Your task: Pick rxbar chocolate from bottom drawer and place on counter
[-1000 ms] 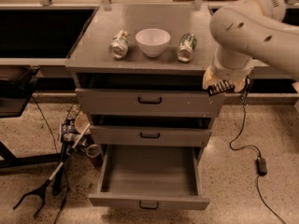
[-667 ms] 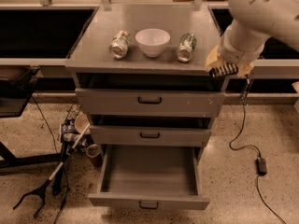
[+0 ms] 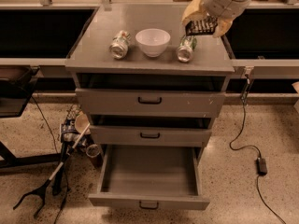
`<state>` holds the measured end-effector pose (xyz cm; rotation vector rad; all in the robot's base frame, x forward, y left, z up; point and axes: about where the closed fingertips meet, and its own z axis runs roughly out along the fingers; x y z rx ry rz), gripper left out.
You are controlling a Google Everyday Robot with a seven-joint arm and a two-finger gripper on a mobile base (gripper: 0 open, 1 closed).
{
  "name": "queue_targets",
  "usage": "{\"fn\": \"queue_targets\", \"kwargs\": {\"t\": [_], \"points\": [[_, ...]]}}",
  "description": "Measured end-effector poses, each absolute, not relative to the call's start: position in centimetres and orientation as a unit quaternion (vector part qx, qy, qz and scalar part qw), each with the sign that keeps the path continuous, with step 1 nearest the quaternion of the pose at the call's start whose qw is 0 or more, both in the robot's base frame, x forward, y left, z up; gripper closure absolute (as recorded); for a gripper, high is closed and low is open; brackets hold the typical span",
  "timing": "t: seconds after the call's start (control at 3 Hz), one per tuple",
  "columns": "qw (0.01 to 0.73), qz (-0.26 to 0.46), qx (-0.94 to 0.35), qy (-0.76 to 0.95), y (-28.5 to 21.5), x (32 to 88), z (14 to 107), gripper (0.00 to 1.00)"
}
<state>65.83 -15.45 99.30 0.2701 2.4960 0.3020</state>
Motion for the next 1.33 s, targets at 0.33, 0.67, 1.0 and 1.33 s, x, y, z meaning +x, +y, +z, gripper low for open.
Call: {"fn": "queue_targets", "kwargs": {"t": [0.33,0.67,1.0,1.33], "points": [[0.302,0.114,0.102,0.941,-15.5,65.8,99.3,1.0],[0.309,0.11,0.109,0.938,-15.5,66.0,99.0,1.0],[0.344,0.107,0.145,0.921,-15.0,68.4,99.6,1.0],[0.383,0.11,0.191,0.897,-13.0,73.1,99.9,1.0]]}}
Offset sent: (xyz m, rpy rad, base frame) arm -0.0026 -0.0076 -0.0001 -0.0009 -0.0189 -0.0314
